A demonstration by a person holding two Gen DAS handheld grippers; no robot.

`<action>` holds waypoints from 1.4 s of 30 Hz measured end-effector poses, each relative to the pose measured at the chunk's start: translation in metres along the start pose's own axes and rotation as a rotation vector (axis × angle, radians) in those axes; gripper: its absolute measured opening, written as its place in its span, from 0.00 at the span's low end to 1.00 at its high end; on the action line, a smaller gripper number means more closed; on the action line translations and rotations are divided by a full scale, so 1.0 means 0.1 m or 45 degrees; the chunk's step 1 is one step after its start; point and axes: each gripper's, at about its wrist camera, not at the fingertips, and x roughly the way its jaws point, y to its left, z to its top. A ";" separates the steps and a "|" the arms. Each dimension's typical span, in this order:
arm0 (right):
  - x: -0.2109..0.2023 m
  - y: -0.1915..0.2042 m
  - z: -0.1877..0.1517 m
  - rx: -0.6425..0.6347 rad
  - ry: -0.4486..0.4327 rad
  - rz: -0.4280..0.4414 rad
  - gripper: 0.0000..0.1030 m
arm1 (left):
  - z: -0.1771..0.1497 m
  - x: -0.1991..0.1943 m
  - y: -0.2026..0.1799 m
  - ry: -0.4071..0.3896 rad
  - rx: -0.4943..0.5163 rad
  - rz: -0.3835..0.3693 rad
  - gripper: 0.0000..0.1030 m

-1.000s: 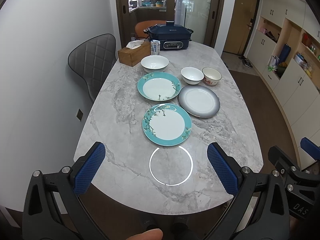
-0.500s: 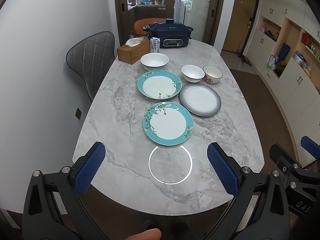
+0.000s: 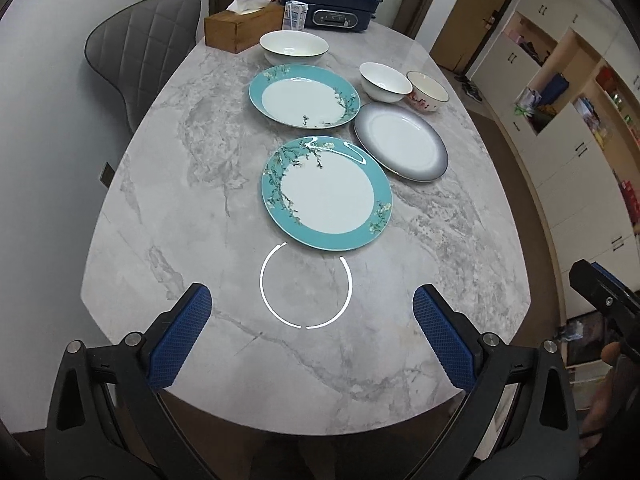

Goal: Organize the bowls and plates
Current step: 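Move the left tool to the grey-rimmed plate and close on its rim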

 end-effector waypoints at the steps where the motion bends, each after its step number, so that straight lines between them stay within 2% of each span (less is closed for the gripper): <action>1: 0.10 -0.04 0.06 -0.003 0.008 0.015 0.99 | 0.06 0.12 0.04 0.017 -0.036 -0.020 0.98; 3: 0.31 -0.18 0.21 0.005 0.019 0.074 0.97 | 0.20 0.33 0.09 0.029 -0.105 -0.066 0.98; 5: 0.55 -0.36 0.38 0.033 0.036 0.129 0.97 | 0.38 0.49 0.05 0.015 -0.150 -0.070 0.98; 7: 0.82 -0.55 0.59 0.062 0.066 0.159 0.97 | 0.60 0.65 -0.09 -0.003 -0.129 -0.041 0.98; 10: 1.21 -0.81 0.93 0.090 0.101 0.190 0.95 | 0.98 0.88 -0.46 -0.084 -0.029 -0.041 0.98; 13: 1.58 -0.96 1.21 0.087 0.147 0.194 0.95 | 1.36 1.21 -0.75 -0.098 0.016 -0.080 0.98; 15: 1.80 -1.03 1.34 0.082 0.178 0.213 0.93 | 1.61 1.51 -0.92 -0.024 0.043 -0.118 0.98; 17: 2.02 -1.09 1.44 0.075 0.206 0.237 0.91 | 1.85 1.85 -1.04 0.102 0.063 -0.093 0.98; 18: 2.13 -1.13 1.48 0.076 0.227 0.246 0.90 | 1.96 2.08 -1.08 0.204 0.066 -0.090 0.96; 19: 2.23 -1.18 1.52 0.080 0.240 0.264 0.88 | 2.03 2.25 -1.09 0.264 0.054 -0.112 0.87; 21: 2.40 -1.25 1.57 0.087 0.259 0.303 0.83 | 2.14 2.52 -1.10 0.332 0.036 -0.168 0.75; 27: 2.80 -1.50 1.63 0.133 0.311 0.385 0.80 | 2.33 2.96 -1.09 0.407 0.028 -0.217 0.75; 29: 2.92 -1.56 1.63 0.148 0.336 0.404 0.73 | 2.37 3.07 -1.06 0.425 0.009 -0.246 0.74; 31: 3.02 -1.62 1.63 0.160 0.358 0.406 0.71 | 2.43 3.18 -1.07 0.443 0.007 -0.263 0.60; 33: 3.10 -1.66 1.65 0.168 0.367 0.413 0.69 | 2.49 3.29 -1.08 0.462 0.009 -0.265 0.52; 39: 3.29 -1.74 1.68 0.192 0.389 0.454 0.66 | 2.56 3.55 -1.11 0.462 -0.019 -0.263 0.52; 42: 3.36 -1.75 1.69 0.194 0.400 0.481 0.58 | 2.58 3.61 -1.02 0.463 -0.054 -0.286 0.51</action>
